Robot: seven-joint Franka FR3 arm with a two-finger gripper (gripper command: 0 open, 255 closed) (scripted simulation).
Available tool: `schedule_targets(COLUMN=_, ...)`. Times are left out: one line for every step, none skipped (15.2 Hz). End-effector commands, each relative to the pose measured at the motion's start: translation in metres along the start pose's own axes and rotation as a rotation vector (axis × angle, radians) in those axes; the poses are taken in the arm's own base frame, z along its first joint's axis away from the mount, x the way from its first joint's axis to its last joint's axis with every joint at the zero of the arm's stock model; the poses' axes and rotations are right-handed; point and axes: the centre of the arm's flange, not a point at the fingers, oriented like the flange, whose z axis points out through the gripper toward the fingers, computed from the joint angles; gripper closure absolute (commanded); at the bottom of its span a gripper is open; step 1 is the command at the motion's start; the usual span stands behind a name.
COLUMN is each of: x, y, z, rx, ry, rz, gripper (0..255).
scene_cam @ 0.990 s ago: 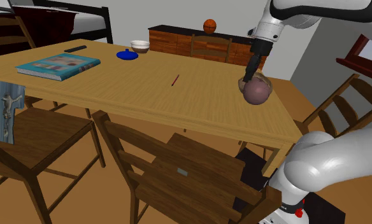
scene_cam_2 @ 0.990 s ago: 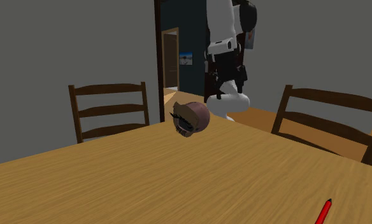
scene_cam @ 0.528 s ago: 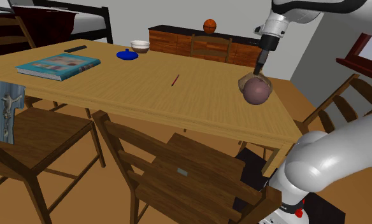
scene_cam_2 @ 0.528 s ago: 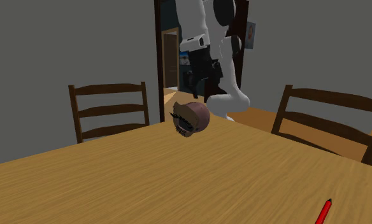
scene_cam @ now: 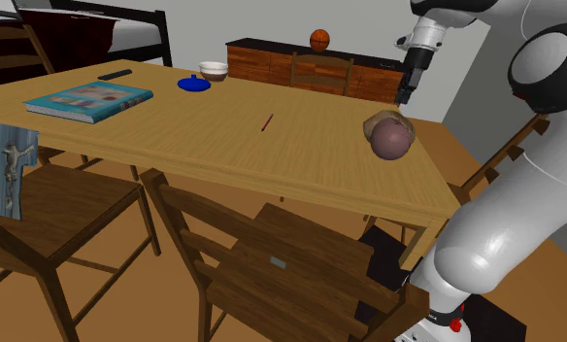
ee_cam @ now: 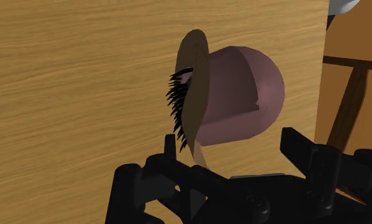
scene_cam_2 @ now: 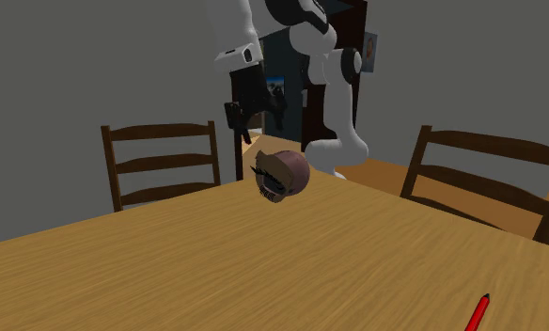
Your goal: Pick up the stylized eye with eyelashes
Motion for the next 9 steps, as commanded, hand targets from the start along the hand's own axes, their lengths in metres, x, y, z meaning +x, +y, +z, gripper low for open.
schedule_targets(x=0.001, y=0.011, z=0.001, rx=0.004, ry=-0.004, rz=-0.019, gripper=0)
schedule_targets(x=0.001, y=0.013, z=0.006, rx=0.004, ry=-0.004, rz=-0.019, gripper=0)
schedule_targets(x=0.0, y=0.014, z=0.011, rx=0.004, ry=-0.004, rz=-0.019, gripper=0)
schedule_targets(x=0.0, y=0.016, z=0.016, rx=0.004, ry=-0.004, rz=-0.019, gripper=0)
schedule_targets(x=0.0, y=0.017, z=0.021, rx=0.004, ry=-0.004, rz=-0.019, gripper=0)
schedule_targets(x=0.0, y=0.018, z=0.026, rx=0.004, ry=-0.004, rz=-0.019, gripper=0)
schedule_targets(x=-0.001, y=0.02, z=0.031, rx=0.004, ry=-0.004, rz=-0.019, gripper=0)
schedule_targets(x=-0.001, y=0.021, z=0.034, rx=0.004, ry=-0.004, rz=-0.019, gripper=0)
schedule_targets(x=-0.001, y=0.021, z=0.034, rx=0.004, ry=-0.004, rz=-0.019, gripper=0)
